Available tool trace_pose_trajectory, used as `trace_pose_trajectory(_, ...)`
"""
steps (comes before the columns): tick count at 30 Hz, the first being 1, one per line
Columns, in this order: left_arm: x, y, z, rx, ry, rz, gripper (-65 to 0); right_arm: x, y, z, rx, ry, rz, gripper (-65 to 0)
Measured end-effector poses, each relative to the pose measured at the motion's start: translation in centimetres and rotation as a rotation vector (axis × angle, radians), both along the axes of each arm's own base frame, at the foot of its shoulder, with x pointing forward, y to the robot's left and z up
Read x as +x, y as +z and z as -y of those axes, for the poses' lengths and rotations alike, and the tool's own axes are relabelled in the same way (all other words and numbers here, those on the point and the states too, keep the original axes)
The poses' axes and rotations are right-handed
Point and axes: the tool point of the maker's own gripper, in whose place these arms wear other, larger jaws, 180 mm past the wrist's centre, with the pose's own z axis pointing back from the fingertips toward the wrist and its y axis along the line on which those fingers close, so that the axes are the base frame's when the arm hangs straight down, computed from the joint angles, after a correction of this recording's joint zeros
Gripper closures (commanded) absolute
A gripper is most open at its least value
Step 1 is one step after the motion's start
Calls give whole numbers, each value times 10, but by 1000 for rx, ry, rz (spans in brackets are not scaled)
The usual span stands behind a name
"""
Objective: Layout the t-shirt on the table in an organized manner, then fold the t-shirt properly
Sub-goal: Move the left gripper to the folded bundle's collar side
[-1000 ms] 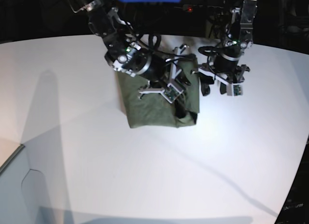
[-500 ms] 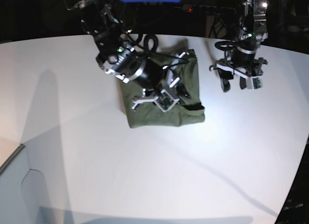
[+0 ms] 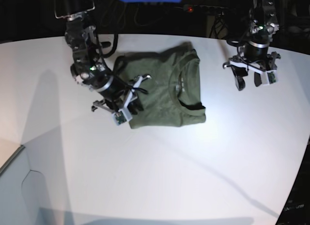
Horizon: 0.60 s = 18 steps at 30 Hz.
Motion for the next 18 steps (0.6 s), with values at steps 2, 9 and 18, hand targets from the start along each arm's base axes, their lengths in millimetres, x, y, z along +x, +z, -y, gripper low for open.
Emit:
trace_pose_trajectory(2, 0, 0, 0, 0, 0, 1, -347, 8, -5, 7, 1, -26, -13, -113)
trace_pose_trajectory(9, -9, -5, -3, 5, 4, -21, -347, 15, -34, 19, 5, -68, -99, -113)
trace_pose_trajectory(18, -8, 16, 5, 3, -13, 28, -388, 22, 21, 38, -6, -115, 59, -113)
